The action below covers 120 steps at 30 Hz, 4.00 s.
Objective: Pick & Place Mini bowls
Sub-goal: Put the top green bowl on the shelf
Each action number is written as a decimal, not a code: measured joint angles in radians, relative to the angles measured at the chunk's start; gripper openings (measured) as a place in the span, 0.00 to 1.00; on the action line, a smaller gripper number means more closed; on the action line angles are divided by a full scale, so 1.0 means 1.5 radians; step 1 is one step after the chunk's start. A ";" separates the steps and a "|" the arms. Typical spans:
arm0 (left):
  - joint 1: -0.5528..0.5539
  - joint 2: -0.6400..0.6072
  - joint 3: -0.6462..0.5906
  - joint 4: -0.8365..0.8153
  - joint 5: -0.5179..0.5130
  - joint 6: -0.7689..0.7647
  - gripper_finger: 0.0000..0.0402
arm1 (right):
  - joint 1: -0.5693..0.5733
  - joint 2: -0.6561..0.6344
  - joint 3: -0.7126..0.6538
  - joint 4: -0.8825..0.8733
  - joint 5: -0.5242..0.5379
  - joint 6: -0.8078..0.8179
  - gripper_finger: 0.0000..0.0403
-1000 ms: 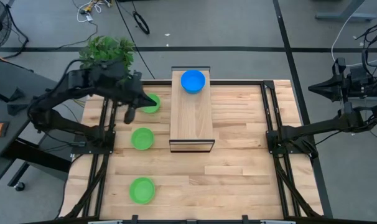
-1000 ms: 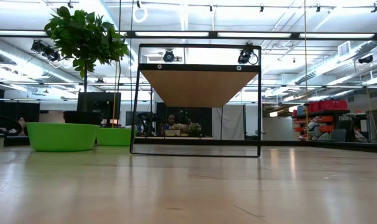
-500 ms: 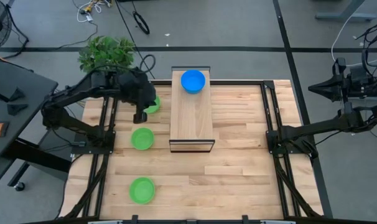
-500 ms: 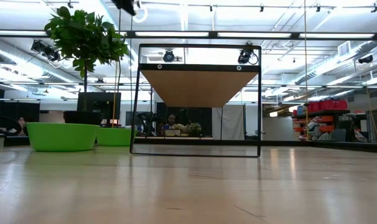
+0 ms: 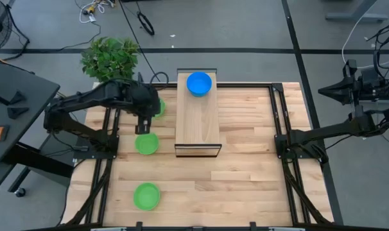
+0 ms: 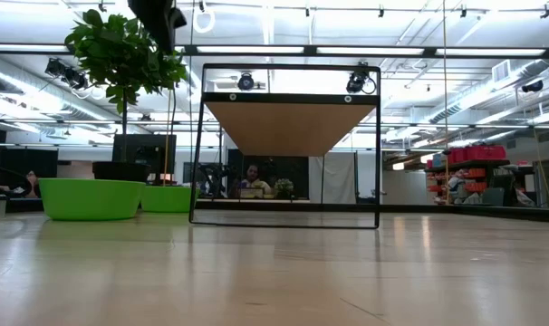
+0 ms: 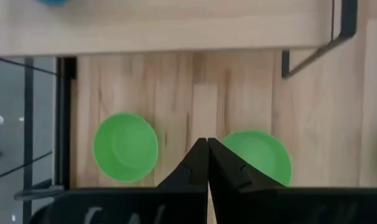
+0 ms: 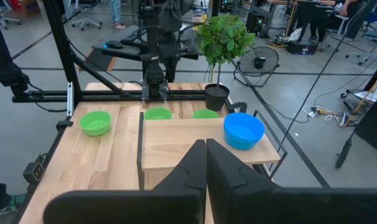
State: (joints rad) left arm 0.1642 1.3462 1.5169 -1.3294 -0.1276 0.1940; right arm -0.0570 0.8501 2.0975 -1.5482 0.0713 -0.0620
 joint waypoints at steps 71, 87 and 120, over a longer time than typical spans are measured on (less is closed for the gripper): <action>0.080 -0.091 -0.462 0.371 -0.121 0.088 0.31 | 0.000 0.000 0.000 0.000 0.000 0.000 0.02; 0.138 -0.090 -0.532 0.493 -0.122 0.089 0.34 | 0.000 0.000 0.000 0.000 0.000 0.000 0.02; 0.195 -0.002 -0.520 0.515 -0.128 0.214 0.34 | 0.000 0.000 0.000 0.000 0.000 0.000 0.02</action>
State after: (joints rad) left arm 0.4560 1.3437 0.7365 -0.5575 -0.3189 0.5154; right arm -0.0574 0.8501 2.0975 -1.5482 0.0711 -0.0620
